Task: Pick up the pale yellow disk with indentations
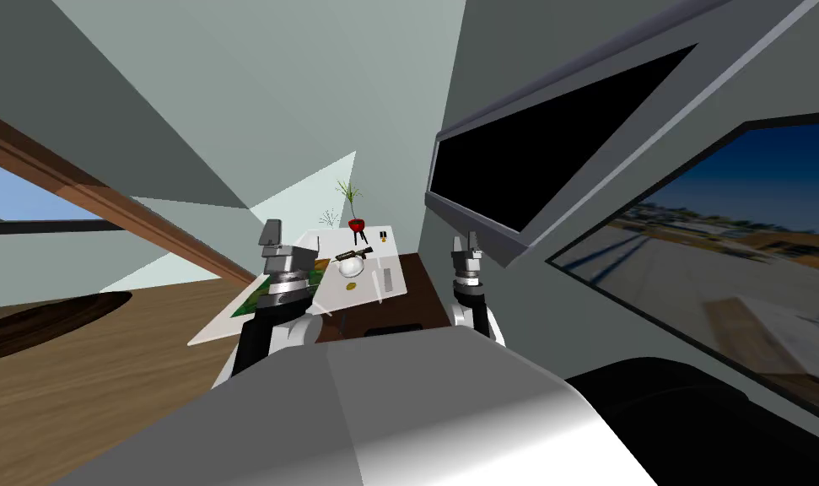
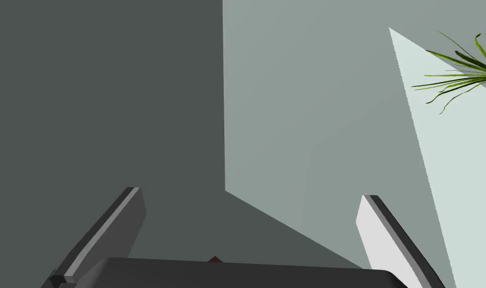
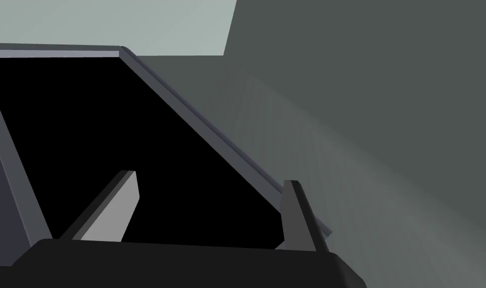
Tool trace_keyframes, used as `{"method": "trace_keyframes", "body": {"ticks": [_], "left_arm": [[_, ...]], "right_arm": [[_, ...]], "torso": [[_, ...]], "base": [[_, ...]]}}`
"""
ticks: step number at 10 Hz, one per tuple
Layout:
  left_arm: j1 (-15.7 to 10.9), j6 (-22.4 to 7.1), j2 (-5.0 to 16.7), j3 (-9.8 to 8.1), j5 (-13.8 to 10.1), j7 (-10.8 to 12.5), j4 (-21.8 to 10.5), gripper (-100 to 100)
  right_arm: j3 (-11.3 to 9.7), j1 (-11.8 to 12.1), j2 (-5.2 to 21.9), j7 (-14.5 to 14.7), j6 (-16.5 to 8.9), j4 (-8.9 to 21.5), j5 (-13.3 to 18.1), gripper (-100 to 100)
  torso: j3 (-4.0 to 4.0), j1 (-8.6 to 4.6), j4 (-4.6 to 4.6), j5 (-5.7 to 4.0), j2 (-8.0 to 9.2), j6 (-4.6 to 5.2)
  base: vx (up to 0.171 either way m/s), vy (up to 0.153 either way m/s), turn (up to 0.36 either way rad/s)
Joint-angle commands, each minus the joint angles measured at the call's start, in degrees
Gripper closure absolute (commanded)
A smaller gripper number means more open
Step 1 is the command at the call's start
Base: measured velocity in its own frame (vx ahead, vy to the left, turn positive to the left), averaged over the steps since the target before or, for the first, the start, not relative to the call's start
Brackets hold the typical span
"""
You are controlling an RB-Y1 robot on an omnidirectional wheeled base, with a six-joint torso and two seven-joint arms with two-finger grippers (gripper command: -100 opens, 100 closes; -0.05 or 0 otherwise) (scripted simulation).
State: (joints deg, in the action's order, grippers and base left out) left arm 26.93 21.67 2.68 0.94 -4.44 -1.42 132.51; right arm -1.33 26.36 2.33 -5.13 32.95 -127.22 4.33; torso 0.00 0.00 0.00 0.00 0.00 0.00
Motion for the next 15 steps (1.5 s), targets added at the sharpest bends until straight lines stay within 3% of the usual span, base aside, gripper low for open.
{"method": "trace_keyframes", "body": {"ticks": [1,4,8,9,11,12,13,14,15], "left_arm": [[1.6,-0.5,2.0,0.02,-1.4,-1.0,-1.4,-100],[5.1,-2.0,5.2,0.14,-4.9,-3.3,-4.7,-100],[11.7,-5.1,10.2,0.43,-11.7,-7.8,-11.0,-100],[11.7,-5.1,10.2,0.43,-12.2,-7.8,-11.0,-100],[14.9,-7.2,12.9,0.51,-15.7,-10.6,-14.7,-100],[15.5,-7.2,12.9,0.51,-16.7,-10.6,-14.8,-100],[17.5,-8.3,14.3,0.52,-18.8,-12.0,-16.8,-100],[17.5,-8.3,14.3,0.52,-19.2,-12.0,-16.8,-100],[19.5,-9.5,15.7,0.51,-21.5,-13.5,-18.9,-100]], "right_arm": [[0.0,0.0,0.0,0.0,0.0,0.0,0.0,0],[0.0,0.0,0.0,0.0,0.0,0.0,0.0,0],[0.0,0.0,0.0,0.0,0.0,0.0,0.0,0],[0.0,0.0,0.0,0.0,0.0,0.0,0.0,0],[0.0,0.0,0.0,0.0,0.0,0.0,0.0,0],[0.0,0.0,0.0,0.0,0.0,0.0,0.0,0],[0.0,0.0,0.0,0.0,0.0,0.0,0.0,0],[0.0,0.0,0.0,0.0,0.0,0.0,0.0,0],[0.0,0.0,0.0,0.0,0.0,0.0,0.0,0]], "torso": [[0.00,0.00,0.00,0.00,0.00,0.00],[0.18,0.19,0.07,0.04,0.32,0.02],[0.27,0.26,0.10,0.06,0.46,0.03],[0.29,0.24,0.11,0.05,0.49,0.02],[0.16,0.15,0.06,0.04,0.26,0.02],[0.19,0.20,0.07,0.04,0.34,0.01],[0.17,0.23,0.07,0.05,0.27,-0.03],[0.15,0.24,0.06,0.05,0.25,0.02],[0.11,0.26,0.06,0.05,0.17,-0.04]], "base": [[-0.039,0.018,-0.215],[-0.086,0.049,-0.248],[-0.114,0.048,-0.362],[-0.078,0.019,-0.113],[-0.078,0.013,-0.344],[-0.071,0.024,-0.178],[-0.068,0.022,-0.352],[-0.050,0.026,-0.141],[-0.056,0.016,-0.314]]}}
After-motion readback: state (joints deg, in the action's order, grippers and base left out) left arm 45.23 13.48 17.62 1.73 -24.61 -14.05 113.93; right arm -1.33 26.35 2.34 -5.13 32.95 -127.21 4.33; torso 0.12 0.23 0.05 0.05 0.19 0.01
